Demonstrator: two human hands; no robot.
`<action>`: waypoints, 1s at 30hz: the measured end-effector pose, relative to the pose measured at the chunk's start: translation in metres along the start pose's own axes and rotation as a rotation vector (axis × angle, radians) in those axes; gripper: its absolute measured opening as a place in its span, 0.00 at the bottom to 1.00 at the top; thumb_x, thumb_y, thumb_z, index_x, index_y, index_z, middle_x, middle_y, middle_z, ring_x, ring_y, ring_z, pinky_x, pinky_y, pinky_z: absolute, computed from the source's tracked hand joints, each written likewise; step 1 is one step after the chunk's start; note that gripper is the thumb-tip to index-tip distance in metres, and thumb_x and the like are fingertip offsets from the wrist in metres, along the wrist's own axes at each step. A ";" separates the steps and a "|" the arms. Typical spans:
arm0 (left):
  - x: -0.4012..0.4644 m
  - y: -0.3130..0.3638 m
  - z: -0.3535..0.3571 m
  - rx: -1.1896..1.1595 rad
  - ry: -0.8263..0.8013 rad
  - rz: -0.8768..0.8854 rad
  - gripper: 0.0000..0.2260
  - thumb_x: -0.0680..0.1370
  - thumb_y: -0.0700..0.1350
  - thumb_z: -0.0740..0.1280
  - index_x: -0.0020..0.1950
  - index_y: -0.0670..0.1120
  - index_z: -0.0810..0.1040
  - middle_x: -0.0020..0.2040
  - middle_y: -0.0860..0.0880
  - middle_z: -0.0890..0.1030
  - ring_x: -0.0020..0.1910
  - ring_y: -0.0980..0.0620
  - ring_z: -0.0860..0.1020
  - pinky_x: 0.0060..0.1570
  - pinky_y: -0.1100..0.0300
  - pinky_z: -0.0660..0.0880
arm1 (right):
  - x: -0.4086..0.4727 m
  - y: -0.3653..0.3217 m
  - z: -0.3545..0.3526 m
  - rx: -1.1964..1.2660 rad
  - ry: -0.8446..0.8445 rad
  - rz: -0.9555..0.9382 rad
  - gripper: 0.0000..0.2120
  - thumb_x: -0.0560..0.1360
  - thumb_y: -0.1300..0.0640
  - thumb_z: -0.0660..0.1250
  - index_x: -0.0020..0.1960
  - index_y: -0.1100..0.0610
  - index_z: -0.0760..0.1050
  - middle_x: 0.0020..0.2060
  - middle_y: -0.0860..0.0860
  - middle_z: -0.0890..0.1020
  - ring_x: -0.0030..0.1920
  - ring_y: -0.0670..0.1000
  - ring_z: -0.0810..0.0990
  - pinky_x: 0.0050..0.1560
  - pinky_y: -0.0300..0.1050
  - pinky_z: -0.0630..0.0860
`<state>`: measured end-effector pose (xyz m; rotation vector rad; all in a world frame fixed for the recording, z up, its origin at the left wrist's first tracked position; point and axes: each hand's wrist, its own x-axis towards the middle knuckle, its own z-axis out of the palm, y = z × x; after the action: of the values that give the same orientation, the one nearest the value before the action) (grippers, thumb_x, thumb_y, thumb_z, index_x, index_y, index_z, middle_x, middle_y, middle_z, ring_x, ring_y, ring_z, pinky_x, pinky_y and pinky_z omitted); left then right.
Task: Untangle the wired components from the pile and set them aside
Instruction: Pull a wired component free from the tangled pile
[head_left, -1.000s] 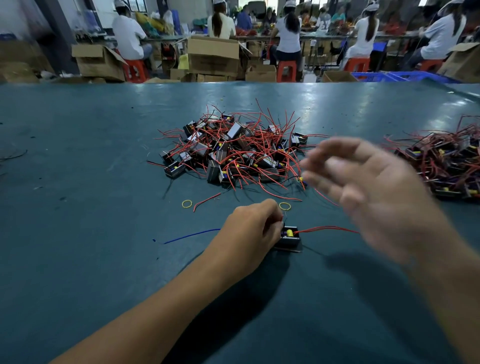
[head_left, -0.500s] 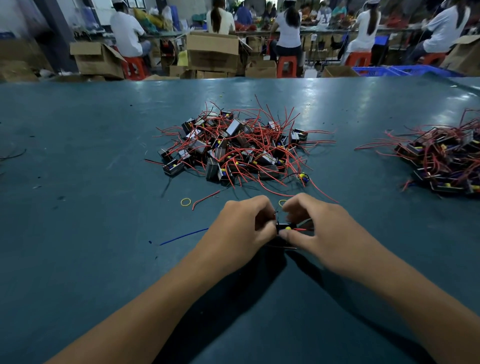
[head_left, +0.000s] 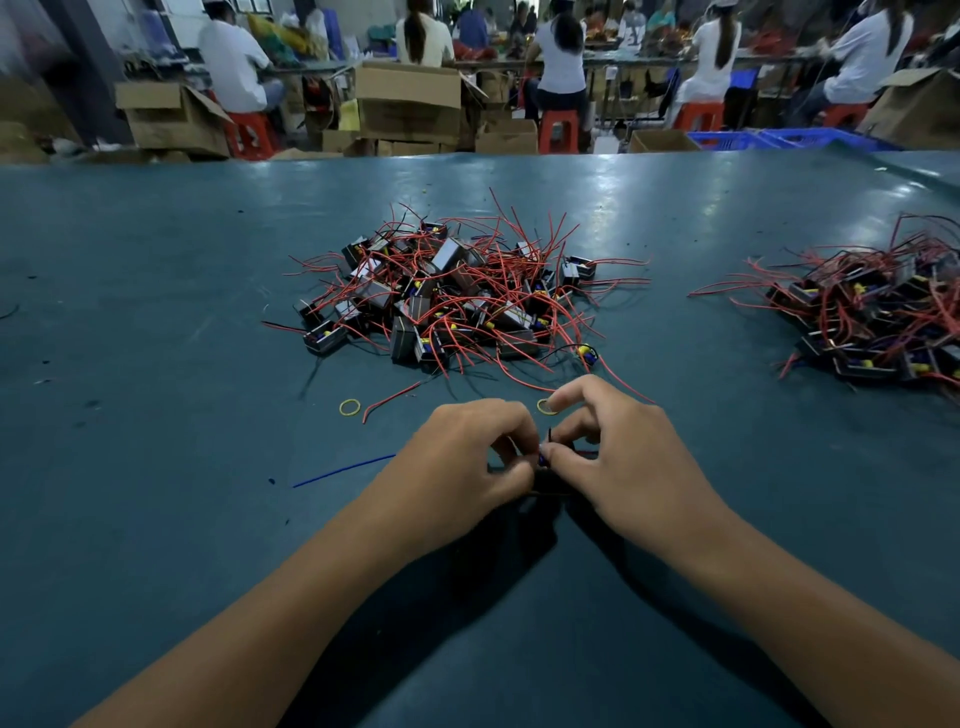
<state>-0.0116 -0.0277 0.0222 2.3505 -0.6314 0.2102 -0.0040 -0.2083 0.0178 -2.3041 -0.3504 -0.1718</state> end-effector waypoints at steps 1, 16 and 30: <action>0.000 0.000 -0.002 0.009 -0.034 0.042 0.03 0.74 0.38 0.73 0.45 0.45 0.81 0.40 0.55 0.80 0.39 0.63 0.76 0.38 0.73 0.68 | 0.000 0.000 0.000 0.015 0.002 0.005 0.11 0.72 0.58 0.74 0.51 0.48 0.75 0.36 0.40 0.84 0.36 0.38 0.78 0.38 0.30 0.69; 0.007 -0.024 -0.013 -0.020 0.179 -0.170 0.04 0.80 0.43 0.69 0.52 0.51 0.82 0.45 0.58 0.83 0.40 0.56 0.79 0.40 0.66 0.75 | -0.007 -0.007 -0.002 -0.186 0.013 -0.113 0.02 0.74 0.58 0.71 0.45 0.51 0.79 0.40 0.46 0.84 0.45 0.52 0.80 0.49 0.52 0.76; 0.005 -0.020 -0.021 0.179 -0.214 -0.046 0.13 0.84 0.44 0.61 0.67 0.48 0.78 0.53 0.54 0.76 0.54 0.56 0.73 0.50 0.73 0.63 | -0.002 -0.003 -0.010 -0.162 -0.094 -0.190 0.07 0.74 0.63 0.70 0.45 0.50 0.81 0.38 0.44 0.84 0.40 0.43 0.79 0.46 0.41 0.76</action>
<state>0.0037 -0.0024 0.0282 2.5797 -0.6832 -0.0076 -0.0067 -0.2139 0.0257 -2.4423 -0.6247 -0.1937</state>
